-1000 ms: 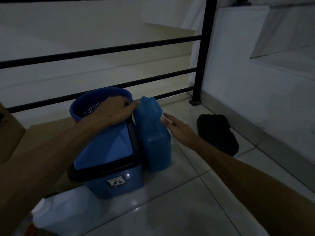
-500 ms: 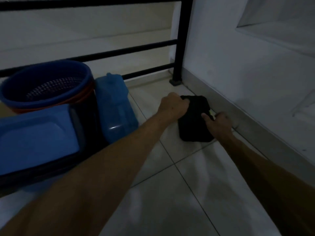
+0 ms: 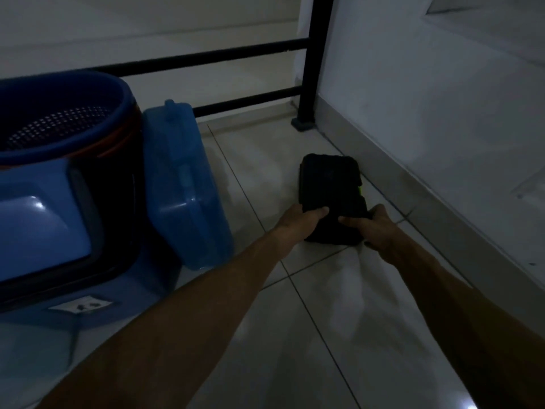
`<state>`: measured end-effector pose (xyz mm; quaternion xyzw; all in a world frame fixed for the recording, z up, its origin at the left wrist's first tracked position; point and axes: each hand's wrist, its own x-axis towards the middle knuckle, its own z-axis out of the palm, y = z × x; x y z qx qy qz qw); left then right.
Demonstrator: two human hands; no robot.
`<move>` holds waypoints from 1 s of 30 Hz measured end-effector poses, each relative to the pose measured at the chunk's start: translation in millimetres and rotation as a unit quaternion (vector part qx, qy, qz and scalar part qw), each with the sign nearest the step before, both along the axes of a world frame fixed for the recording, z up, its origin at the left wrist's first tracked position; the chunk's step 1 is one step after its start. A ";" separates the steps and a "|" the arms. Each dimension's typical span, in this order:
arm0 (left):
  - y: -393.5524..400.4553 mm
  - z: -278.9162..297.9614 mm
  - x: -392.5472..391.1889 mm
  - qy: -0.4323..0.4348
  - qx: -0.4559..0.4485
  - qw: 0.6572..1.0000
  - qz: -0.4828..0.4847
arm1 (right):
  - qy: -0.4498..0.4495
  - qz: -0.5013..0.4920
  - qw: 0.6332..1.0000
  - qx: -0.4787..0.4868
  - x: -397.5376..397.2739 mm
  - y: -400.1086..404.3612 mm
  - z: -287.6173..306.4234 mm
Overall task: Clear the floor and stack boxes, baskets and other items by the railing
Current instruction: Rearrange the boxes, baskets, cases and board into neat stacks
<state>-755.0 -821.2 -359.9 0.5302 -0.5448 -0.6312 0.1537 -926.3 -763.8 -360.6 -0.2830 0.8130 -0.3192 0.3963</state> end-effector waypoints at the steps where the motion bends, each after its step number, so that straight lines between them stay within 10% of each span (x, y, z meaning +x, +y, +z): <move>1: 0.4 2.0 6.1 0.004 0.008 1.000 -0.001 | -0.016 0.012 1.000 0.011 1.0 3.1 0.3; 11: 65.3 13.3 59.9 -0.064 0.094 0.993 -0.010 | -0.263 0.020 0.961 0.084 33.9 48.8 16.9; 18: 95.7 54.4 90.9 -0.024 0.161 0.986 -0.022 | -0.197 0.149 0.964 0.102 50.8 62.4 74.2; 30: 122.0 98.8 157.5 -0.212 -0.076 0.968 -0.115 | -0.025 0.372 0.902 0.219 88.6 66.2 133.7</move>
